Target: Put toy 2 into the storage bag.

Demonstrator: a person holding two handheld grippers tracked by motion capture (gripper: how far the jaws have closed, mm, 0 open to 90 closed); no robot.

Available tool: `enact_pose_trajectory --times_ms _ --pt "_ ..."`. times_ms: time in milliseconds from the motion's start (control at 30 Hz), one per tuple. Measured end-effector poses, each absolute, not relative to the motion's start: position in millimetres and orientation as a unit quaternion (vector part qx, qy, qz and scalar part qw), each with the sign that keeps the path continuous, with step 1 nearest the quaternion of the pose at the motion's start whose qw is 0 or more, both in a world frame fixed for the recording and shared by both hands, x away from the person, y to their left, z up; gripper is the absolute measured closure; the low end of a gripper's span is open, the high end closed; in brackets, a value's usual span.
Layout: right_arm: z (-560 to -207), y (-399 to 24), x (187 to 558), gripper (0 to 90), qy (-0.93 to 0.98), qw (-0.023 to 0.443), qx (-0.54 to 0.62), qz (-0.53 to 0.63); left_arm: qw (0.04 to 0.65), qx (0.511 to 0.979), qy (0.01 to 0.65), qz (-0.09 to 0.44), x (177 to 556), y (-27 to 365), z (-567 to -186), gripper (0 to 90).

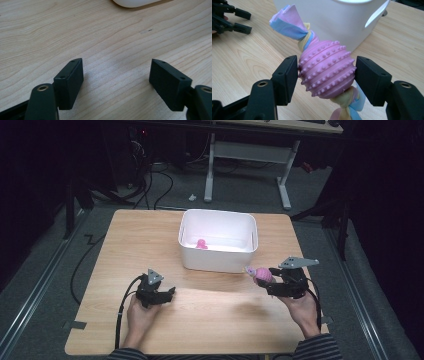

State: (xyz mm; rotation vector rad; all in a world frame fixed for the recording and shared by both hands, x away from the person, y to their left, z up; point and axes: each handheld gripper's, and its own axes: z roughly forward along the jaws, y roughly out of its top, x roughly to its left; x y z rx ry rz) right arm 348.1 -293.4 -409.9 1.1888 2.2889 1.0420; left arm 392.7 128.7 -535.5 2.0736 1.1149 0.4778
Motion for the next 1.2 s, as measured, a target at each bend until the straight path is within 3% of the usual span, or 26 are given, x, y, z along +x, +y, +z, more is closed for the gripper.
enact_pose_trajectory --times_ms 733,1200 --pt "-331.4 -262.2 388.3 36.3 0.817 0.209 0.375 0.385 0.361 0.805 0.433 0.185 392.7 128.8 -535.5 27.8" --pt "-324.3 -227.6 436.0 36.2 0.834 0.216 0.359 0.358 0.361 0.805 0.433 0.185 392.7 128.8 -535.5 27.7"
